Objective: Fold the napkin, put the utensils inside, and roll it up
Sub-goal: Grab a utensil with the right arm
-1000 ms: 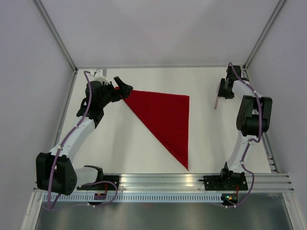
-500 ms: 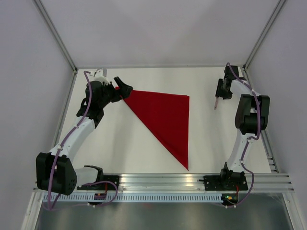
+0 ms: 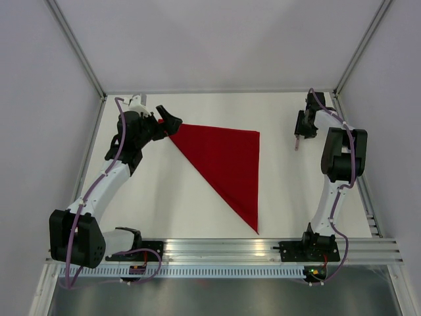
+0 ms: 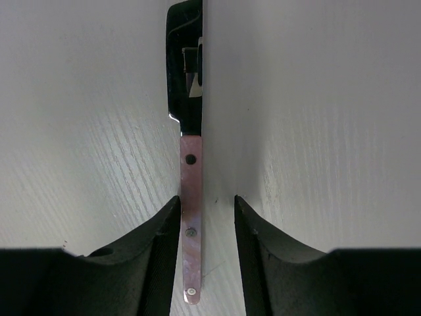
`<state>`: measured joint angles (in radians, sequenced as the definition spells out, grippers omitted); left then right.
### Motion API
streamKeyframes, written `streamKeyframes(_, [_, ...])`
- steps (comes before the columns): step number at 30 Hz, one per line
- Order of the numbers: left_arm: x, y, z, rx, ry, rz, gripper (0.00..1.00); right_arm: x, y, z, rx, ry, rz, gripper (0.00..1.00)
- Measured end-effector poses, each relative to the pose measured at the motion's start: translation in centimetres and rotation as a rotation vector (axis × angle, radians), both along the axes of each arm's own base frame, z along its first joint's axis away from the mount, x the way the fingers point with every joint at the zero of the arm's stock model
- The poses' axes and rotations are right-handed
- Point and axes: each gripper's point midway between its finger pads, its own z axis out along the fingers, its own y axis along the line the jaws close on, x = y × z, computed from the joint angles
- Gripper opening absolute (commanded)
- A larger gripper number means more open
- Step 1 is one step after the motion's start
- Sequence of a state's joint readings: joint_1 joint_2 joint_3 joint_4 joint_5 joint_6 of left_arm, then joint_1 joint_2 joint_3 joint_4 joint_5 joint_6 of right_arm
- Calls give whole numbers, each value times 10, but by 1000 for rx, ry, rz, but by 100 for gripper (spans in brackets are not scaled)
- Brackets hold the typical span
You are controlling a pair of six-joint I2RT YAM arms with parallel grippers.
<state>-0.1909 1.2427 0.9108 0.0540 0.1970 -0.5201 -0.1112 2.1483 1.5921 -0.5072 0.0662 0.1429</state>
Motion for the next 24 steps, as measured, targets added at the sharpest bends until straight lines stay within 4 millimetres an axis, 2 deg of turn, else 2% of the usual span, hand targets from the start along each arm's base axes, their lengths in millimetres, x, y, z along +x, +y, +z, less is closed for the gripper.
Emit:
streamKeyframes(1, [0, 0, 0, 0, 0, 0, 100, 0, 0, 0, -2, -1, 1, 42])
streamKeyframes(5, [0, 0, 0, 0, 0, 0, 100, 3, 0, 0, -8, -9, 11, 27])
streamKeyframes(7, [0, 0, 0, 0, 0, 0, 100, 4, 0, -1, -13, -16, 20, 16])
streamKeyframes(8, [0, 0, 0, 0, 0, 0, 100, 5, 1, -1, -14, -20, 24, 7])
streamKeyframes(10, [0, 0, 0, 0, 1, 0, 100, 6, 0, -2, -20, -29, 32, 1])
streamKeyframes(15, [0, 1, 0, 2, 8, 4, 100, 3, 0, 1, -40, -51, 67, 1])
streamKeyframes(19, [4, 4, 13, -1, -10, 14, 100, -12, 5, 4, -46, -15, 121, 0])
streamKeyframes(21, [7, 6, 23, -3, -27, 22, 100, -18, 10, 10, -51, -10, 153, 0])
streamKeyframes(24, [9, 8, 38, -6, -47, 30, 100, -23, 28, 31, -58, -29, 218, 0])
